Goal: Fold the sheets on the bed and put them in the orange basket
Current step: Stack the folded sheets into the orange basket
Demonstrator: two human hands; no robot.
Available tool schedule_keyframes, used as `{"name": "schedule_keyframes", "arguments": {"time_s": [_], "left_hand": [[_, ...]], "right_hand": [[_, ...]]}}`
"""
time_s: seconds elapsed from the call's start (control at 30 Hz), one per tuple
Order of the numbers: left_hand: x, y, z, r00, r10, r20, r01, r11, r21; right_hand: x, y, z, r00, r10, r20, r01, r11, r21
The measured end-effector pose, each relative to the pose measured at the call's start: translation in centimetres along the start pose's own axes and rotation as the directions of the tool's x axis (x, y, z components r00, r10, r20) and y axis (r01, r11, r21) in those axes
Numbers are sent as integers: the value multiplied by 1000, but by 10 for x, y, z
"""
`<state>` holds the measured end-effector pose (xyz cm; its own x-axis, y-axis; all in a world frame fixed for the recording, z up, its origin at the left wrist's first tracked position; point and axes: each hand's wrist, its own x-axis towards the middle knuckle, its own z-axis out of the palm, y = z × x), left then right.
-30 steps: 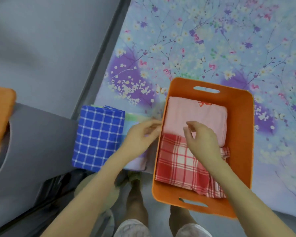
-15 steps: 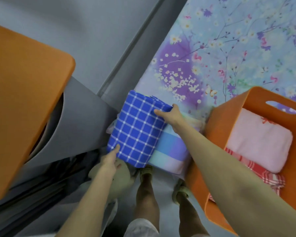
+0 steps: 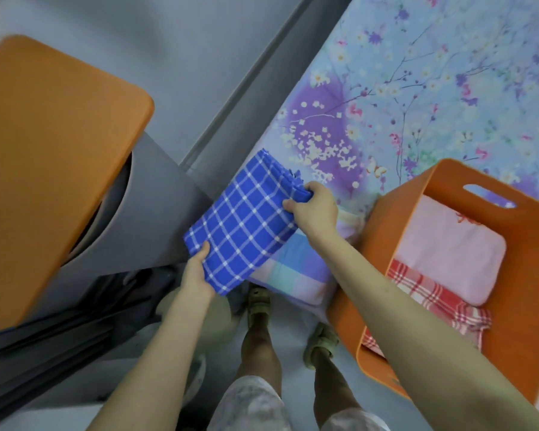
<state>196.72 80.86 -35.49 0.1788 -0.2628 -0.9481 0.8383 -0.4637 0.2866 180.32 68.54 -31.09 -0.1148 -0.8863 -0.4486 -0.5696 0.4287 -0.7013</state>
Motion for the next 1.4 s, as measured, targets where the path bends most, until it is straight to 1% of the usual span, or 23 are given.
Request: {"name": "schedule_keyframes", "arguments": {"time_s": [0.07,0.13,0.2,0.27,0.37,0.43,0.5,0.63,0.7,0.8,0.87,0.93,0.97,1.0,1.07,1.1,1.17,1.23,1.27,1.3,1.33,1.37,1.4], "left_hand": [[-22,15,10,992,123,-1,-123,992,34],[-46,26,29,953,304,-6,-303,949,93],[-80,26,63,871,480,105,-491,853,175],[-110,13,104,780,570,259,-623,748,230],[-133,-25,162,658,594,463,-752,555,356],[-143,-63,200,566,575,590,-823,351,447],[-147,-101,223,470,568,675,-871,174,460],[-151,-159,251,299,518,801,-920,-67,387],[-136,-176,260,289,470,834,-899,-167,406],[-113,-196,265,342,452,824,-801,-317,507],[-102,-208,266,373,455,809,-747,-369,552],[-94,-217,268,368,472,801,-711,-413,570],[-89,-220,270,367,470,803,-677,-456,577],[-84,-222,272,414,436,799,-607,-522,599],[-76,-223,274,509,380,772,-455,-643,616],[-73,-222,275,507,362,782,-430,-680,594],[-68,-222,279,418,270,867,-449,-769,455],[-59,-223,285,330,148,932,-411,-866,283],[-54,-223,288,307,95,947,-405,-887,221],[-50,-223,292,296,71,952,-403,-895,192],[-45,-222,294,307,66,949,-396,-898,191],[-37,-222,297,333,61,941,-391,-899,197],[-28,-223,299,368,51,928,-395,-895,206]], "right_hand": [[-27,-11,-33,995,-81,-61,85,994,64],[-49,-16,-68,981,-142,-129,163,971,172],[-69,-15,-112,948,-168,-269,242,931,272],[-85,-3,-155,899,-150,-412,289,909,300],[-99,36,-211,811,-57,-583,283,909,305],[-98,73,-244,716,18,-698,234,936,264],[-97,107,-260,658,99,-747,145,956,255],[-89,164,-267,621,261,-739,-8,945,328],[-80,187,-262,619,289,-730,-72,947,314],[-63,215,-253,680,274,-681,-181,962,206],[-53,225,-246,716,264,-646,-213,964,158],[-44,228,-242,731,274,-626,-247,960,131],[-39,228,-243,743,277,-609,-269,957,107],[-33,230,-244,767,285,-575,-316,947,47],[-29,226,-250,808,278,-520,-435,876,-208],[-29,225,-256,819,233,-524,-451,826,-338],[-25,219,-270,841,50,-538,-363,790,-494],[-9,211,-279,804,-201,-559,-195,799,-569],[4,210,-280,787,-305,-536,-109,787,-607],[18,209,-280,803,-354,-480,-43,768,-639],[30,211,-276,851,-350,-392,5,750,-661],[39,216,-272,910,-299,-287,31,740,-672],[46,225,-267,948,-242,-206,42,737,-674]]}}
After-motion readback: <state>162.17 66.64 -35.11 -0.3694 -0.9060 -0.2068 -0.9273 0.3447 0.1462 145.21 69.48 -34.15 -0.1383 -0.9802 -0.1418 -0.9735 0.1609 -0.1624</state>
